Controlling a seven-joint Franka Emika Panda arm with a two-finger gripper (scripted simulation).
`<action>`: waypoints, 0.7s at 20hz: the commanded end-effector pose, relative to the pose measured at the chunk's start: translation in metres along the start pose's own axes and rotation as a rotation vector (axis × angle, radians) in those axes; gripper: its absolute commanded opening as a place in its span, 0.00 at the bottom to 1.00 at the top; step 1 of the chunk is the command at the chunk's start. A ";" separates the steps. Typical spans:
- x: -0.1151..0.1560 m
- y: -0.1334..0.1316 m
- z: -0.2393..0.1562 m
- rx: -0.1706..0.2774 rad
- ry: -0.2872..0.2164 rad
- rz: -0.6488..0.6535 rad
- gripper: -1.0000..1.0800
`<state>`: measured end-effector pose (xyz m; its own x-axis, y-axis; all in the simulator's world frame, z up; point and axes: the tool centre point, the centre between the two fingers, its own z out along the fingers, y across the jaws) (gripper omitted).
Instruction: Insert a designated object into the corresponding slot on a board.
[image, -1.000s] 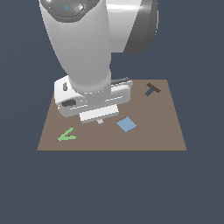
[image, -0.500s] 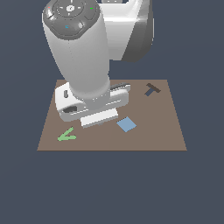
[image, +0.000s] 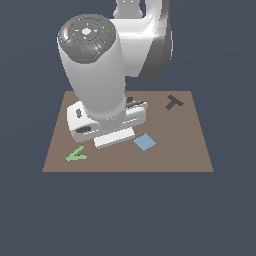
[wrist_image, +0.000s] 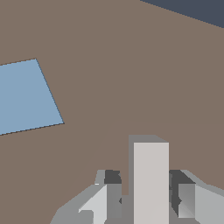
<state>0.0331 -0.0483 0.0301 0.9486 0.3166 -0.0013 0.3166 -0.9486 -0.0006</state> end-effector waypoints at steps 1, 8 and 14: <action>0.000 0.000 0.000 -0.001 0.001 0.000 0.00; 0.000 0.000 0.000 -0.001 0.001 0.000 0.00; 0.000 0.000 -0.003 0.000 0.000 0.000 0.00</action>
<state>0.0339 -0.0483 0.0334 0.9485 0.3167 0.0001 0.3167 -0.9485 0.0000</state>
